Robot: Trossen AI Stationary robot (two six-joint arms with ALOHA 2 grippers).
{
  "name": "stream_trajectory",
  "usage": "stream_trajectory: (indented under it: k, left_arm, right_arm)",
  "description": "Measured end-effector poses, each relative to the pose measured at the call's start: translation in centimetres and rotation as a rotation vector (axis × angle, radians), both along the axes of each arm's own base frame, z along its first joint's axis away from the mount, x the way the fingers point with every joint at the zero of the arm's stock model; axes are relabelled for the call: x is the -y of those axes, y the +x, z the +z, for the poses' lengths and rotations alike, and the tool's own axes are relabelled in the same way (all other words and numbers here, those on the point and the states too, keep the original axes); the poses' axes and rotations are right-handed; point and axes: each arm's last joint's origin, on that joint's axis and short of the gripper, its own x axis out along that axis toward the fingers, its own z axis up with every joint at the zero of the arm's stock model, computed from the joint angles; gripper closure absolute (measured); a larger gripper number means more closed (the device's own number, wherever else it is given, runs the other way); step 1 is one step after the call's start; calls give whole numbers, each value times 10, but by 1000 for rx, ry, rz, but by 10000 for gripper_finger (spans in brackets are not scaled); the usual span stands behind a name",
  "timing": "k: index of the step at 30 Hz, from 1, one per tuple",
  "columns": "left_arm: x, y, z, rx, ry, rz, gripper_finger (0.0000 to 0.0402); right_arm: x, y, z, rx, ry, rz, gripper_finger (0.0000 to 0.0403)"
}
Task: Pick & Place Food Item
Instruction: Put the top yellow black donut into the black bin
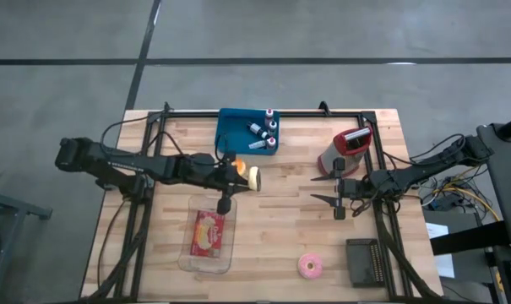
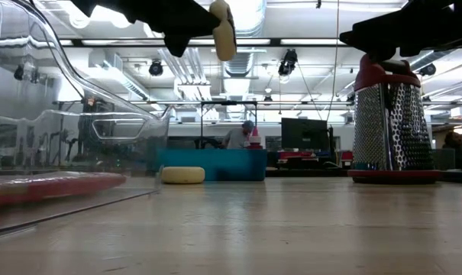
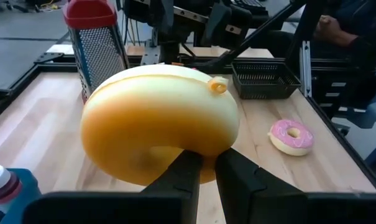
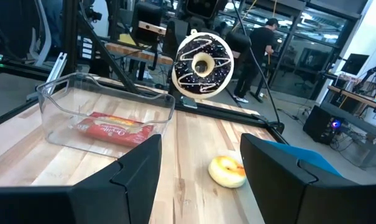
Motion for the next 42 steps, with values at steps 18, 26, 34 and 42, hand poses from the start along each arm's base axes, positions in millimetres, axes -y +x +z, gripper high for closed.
stream_trajectory:
  k: [18, 26, 34, 42]
  left_arm:
    - [9, 1, -11, 105, 126, -373, 352]
    - [8, -1, -8, 213, 133, -618, 355]
    - [-2, -1, -4, 297, 155, -727, 355]
    - [-13, -4, -16, 268, 173, -698, 355]
  right_arm:
    - [0, 0, 0, 1, 0, 0, 186]
    - [0, 0, 0, 1, 0, 0, 186]
    - [0, 0, 0, 0, 0, 0, 186]
    - [0, 0, 0, 0, 0, 0, 186]
